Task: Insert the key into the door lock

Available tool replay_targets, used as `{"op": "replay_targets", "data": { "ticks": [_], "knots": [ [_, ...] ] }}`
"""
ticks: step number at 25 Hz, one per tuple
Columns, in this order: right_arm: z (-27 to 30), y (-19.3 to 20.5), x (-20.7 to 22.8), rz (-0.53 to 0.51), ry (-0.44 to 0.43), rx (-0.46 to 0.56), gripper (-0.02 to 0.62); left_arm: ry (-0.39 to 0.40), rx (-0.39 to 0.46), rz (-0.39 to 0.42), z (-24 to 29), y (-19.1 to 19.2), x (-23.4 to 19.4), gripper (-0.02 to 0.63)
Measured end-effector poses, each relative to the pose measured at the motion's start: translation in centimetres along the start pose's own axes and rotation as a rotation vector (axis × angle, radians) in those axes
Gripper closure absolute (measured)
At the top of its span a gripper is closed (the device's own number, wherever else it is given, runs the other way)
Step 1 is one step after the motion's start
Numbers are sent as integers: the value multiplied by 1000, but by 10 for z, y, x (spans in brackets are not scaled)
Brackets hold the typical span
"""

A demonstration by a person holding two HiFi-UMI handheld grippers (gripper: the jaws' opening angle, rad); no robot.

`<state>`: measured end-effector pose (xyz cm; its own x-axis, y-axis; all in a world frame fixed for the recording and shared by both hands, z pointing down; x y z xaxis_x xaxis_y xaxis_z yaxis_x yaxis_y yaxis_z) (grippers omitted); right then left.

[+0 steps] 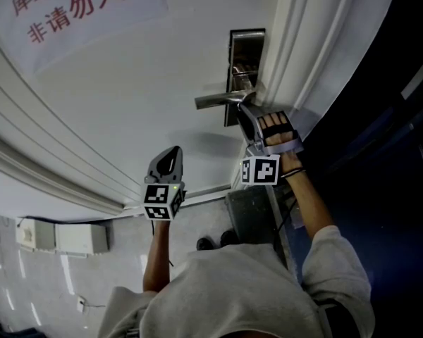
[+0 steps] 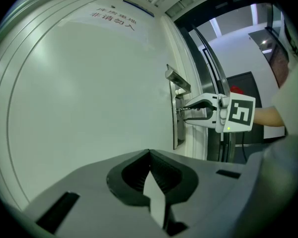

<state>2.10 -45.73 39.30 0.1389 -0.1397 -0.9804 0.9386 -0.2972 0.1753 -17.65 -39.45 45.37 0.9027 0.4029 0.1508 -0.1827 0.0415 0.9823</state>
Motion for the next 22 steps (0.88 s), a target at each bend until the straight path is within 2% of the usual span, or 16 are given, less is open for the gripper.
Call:
{"op": "replay_targets", "data": {
  "ticks": [8,12,15,18,19,22],
  "knots": [
    [-23,-1,1,35,61,33,442,5,5,8,-1,-3,2,589],
    [-42,2,-7,64,57,32,449,7,8,9,0,-4,1,589],
    [-52,7,-12,76,59,26,473,14,10,10,4,-5,3,589],
    [-60,12,-19,85,69,25,524,26,9,11,6,-4,7,589],
    [-62,13,-20,87,71,24,559,29,8,10,7,-4,8,589],
    [-64,15,-25,91,60,11,568,33,5,8,8,-3,9,589]
  ]
}}
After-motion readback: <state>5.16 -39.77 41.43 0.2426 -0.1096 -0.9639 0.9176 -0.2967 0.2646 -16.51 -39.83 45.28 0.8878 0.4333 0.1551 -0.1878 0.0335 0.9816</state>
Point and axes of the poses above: the fingertips, and each gripper's own axes: z forward along the fingers, x to its right, y out of its underside, the point moved 6 cm from there along -z, backward along the fingers, and after that the axes turned 9 degrees about z, right-handed, at the moved point
